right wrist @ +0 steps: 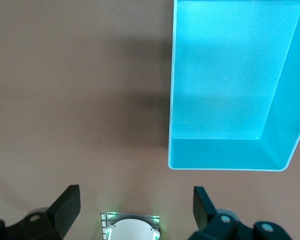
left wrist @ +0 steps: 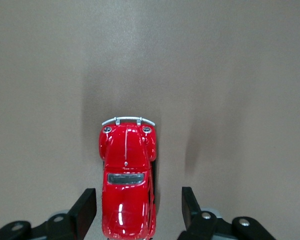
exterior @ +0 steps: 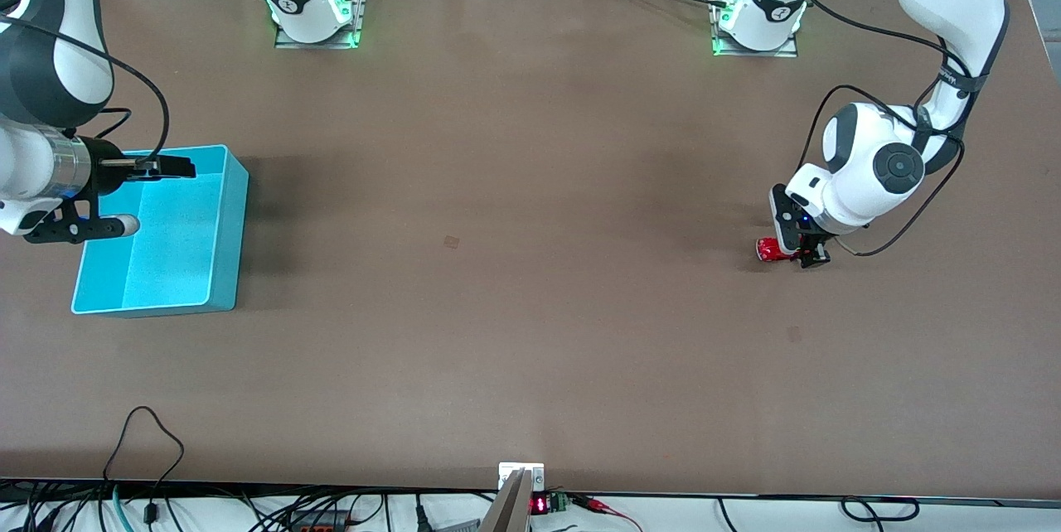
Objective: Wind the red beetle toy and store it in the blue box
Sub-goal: 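Close the left gripper on the red beetle car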
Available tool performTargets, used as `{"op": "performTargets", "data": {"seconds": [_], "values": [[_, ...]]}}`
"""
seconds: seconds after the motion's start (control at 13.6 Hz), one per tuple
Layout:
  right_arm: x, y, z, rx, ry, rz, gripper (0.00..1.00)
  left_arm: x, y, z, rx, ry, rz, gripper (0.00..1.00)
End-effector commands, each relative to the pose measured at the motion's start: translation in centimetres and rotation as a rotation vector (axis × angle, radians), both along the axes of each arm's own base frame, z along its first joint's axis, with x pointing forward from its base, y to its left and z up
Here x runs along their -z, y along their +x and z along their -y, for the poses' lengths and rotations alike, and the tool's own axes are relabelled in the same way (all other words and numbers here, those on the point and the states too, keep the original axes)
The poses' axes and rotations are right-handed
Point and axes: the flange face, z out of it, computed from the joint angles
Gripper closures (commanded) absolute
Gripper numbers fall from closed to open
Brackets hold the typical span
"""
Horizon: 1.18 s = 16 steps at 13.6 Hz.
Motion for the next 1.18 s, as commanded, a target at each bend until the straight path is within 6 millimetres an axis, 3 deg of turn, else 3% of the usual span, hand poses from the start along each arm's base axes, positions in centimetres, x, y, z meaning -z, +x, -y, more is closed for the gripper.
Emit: {"op": "performTargets", "data": {"seconds": [0.0,0.22,0.44,1.1], "values": [[-0.09,0.03,-0.07,-0.008,0.018,-0.007,0.0,0.61,-0.07,-0.88,0.013,0.005,0.011,0.35],[-0.08,0.01,-0.07,-0.008,0.018,-0.009,0.0,0.53,-0.04,-0.89,0.015,0.005,0.012,0.51],[-0.15,0.06,-0.26,-0.011,0.018,-0.006,0.0,0.12,0.06,-0.9,0.022,0.007,0.02,0.58],[-0.09,0.03,-0.16,-0.009,0.018,-0.007,0.0,0.25,0.05,-0.65,0.099,0.006,0.015,0.59]]}}
